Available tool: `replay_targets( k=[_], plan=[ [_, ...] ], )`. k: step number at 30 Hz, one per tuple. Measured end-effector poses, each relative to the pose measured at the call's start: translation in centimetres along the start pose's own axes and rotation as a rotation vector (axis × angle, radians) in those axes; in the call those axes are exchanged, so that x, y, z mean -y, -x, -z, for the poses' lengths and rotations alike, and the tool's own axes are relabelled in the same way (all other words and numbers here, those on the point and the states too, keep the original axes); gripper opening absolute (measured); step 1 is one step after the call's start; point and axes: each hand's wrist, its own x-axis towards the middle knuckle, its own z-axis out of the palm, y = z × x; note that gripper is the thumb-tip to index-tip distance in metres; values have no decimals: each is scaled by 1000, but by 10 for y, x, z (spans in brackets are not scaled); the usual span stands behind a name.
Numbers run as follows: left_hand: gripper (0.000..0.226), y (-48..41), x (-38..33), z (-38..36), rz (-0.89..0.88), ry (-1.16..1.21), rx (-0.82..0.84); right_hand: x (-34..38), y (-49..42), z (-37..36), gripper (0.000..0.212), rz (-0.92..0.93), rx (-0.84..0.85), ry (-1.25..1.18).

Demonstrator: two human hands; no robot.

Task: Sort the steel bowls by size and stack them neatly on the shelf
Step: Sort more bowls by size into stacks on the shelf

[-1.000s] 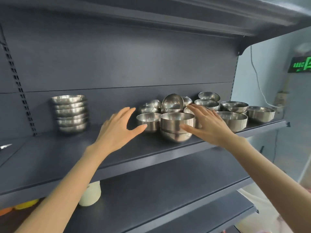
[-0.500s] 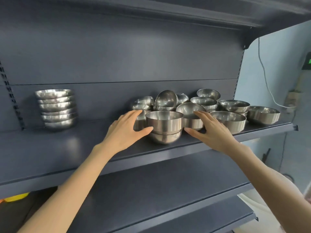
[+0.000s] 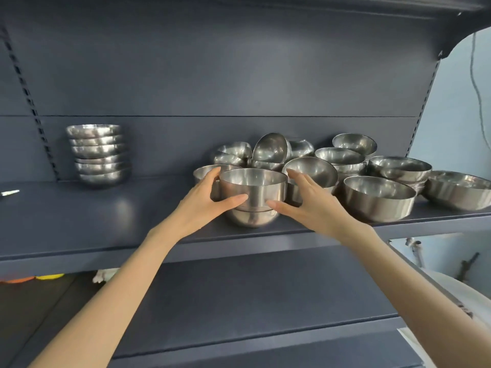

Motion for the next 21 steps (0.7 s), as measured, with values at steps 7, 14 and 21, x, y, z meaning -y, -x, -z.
replay_targets(
  k=[7, 14, 21],
  plan=[
    [89, -12, 10, -7, -3, 199, 38, 2, -8, -2, 112, 21, 34, -54],
    [94, -18, 14, -10, -27, 293, 34, 9, -8, -7, 116, -3, 41, -223],
    [93, -20, 18, -7, -75, 324, 22, 13, -2, -21, 97, -62, 16, -510]
  ],
)
